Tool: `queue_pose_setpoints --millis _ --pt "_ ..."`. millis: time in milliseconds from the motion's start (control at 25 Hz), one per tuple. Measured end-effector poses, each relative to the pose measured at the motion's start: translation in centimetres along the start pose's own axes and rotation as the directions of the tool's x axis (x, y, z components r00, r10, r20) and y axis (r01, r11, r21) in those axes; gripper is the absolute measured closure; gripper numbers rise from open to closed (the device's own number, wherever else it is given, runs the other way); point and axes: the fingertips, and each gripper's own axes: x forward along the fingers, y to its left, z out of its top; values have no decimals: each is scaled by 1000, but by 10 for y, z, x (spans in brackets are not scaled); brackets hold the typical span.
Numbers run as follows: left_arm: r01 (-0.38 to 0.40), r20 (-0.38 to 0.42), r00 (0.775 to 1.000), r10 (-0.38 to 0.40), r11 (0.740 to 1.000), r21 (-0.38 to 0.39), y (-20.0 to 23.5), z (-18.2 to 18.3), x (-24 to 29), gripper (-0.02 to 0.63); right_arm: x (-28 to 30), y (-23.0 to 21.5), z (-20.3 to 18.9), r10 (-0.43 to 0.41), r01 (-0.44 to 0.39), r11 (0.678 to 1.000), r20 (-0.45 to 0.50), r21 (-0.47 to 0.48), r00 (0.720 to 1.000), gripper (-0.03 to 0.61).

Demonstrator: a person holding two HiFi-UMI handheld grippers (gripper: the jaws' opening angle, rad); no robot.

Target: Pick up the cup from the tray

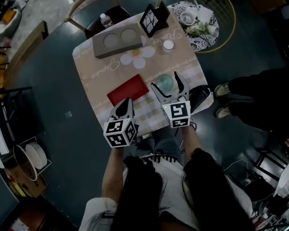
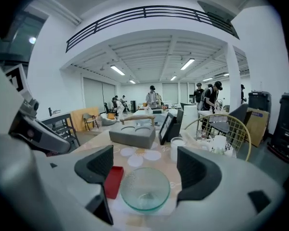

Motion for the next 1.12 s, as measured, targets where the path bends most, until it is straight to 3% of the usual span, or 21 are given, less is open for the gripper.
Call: queue_pose_setpoints --millis 280,320,400,560,720,880,1120 --pt "23 71 997 -27 998 51 -9 25 -16 606 -16 17 29 56 -56 998 1 -19 998 178" --pt "21 79 997 -25 998 51 -9 26 -18 606 -19 18 33 50 -50 999 8 -10 999 200" --pt "16 94 995 -20 999 47 -7 29 -23 606 -25 19 41 29 -30 1000 26 8 999 360" --pt "1 113 994 -6 999 48 -3 32 -32 606 -33 30 49 30 -31 999 35 10 999 474" --pt "6 138 990 -15 998 63 -7 39 -40 606 -36 44 49 66 -66 998 21 -2 998 491" --pt "9 156 988 -21 997 78 -10 39 -52 606 -49 57 51 67 -67 998 26 -1 997 553" --pt "11 190 981 -28 996 86 -14 43 -66 606 -61 70 50 82 -82 997 2 -17 997 572"
